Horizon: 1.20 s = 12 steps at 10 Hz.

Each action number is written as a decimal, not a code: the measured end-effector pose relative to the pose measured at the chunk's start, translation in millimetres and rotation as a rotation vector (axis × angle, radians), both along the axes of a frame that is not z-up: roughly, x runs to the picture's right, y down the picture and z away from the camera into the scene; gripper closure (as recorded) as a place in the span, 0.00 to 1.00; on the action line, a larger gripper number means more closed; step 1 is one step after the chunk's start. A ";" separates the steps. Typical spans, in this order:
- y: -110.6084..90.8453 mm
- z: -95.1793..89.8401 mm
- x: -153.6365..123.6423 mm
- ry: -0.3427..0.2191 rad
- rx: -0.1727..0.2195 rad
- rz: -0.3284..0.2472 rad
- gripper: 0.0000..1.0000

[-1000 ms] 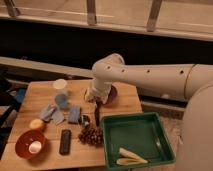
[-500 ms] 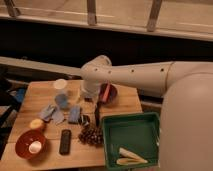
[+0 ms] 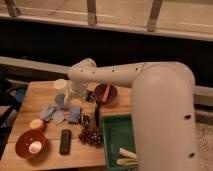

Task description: Place sponge in paper cup

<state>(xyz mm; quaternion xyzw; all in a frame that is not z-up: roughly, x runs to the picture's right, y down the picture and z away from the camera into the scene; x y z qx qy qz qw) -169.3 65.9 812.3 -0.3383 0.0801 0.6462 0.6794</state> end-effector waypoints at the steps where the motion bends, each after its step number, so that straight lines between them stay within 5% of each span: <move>1: 1.7 3.3 -1.9 -0.001 -0.008 -0.003 0.35; 5: 2.6 5.1 -1.8 0.004 -0.012 -0.005 0.35; 12: 26.2 41.1 5.7 0.015 -0.082 0.060 0.35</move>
